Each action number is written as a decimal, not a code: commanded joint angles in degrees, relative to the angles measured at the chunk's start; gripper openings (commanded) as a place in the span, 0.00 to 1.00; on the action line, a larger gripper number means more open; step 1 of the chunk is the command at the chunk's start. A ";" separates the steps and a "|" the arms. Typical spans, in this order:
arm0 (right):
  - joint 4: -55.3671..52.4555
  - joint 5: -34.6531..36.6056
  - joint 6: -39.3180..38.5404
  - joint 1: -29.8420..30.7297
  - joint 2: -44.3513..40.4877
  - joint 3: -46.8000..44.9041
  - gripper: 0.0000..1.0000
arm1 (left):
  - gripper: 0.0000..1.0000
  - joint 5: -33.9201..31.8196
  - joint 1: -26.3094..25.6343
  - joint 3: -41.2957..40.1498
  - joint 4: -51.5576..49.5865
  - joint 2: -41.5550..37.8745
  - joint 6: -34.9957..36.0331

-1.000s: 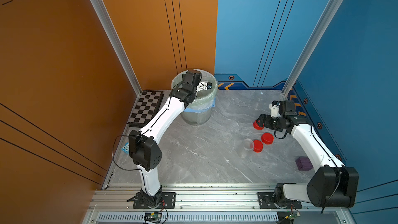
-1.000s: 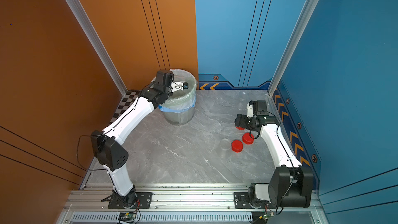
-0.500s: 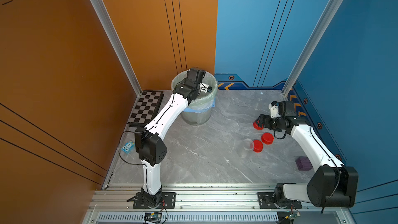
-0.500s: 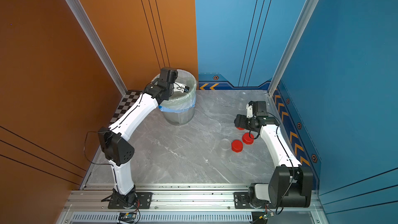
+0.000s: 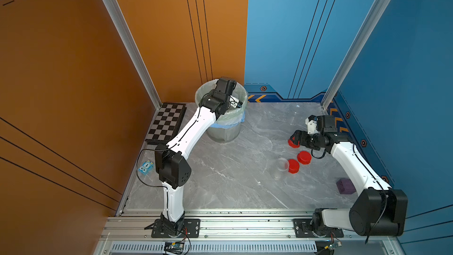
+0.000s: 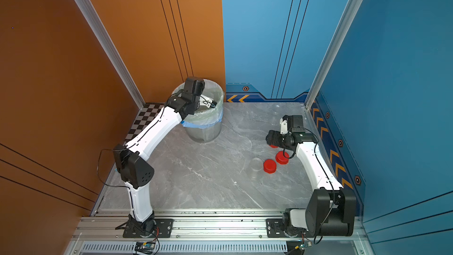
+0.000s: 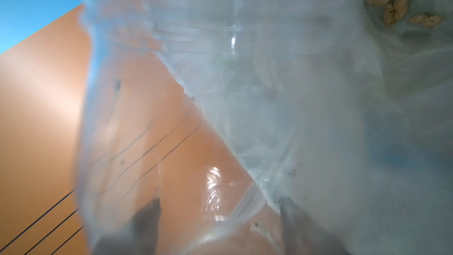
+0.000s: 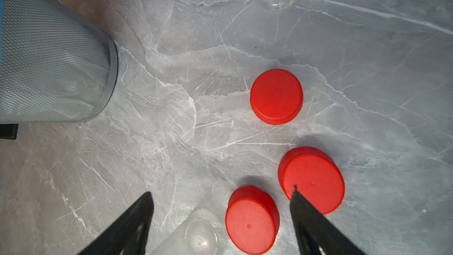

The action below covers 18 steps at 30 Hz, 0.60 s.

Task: Empty moldy peanuts from jars
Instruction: Pour the moldy peanuts from the jar into the trash bin.

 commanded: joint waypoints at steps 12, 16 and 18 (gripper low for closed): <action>1.37 1.45 1.27 1.65 0.27 1.35 0.87 | 0.33 1.32 0.36 14.30 -1.45 3.85 -12.98; 1.88 2.04 2.06 2.14 0.36 3.13 0.87 | 0.34 4.94 -0.42 16.37 -4.19 2.67 -20.74; 3.85 0.76 3.00 2.30 0.05 3.63 0.87 | 0.34 6.76 -1.01 15.75 -5.18 1.36 -24.87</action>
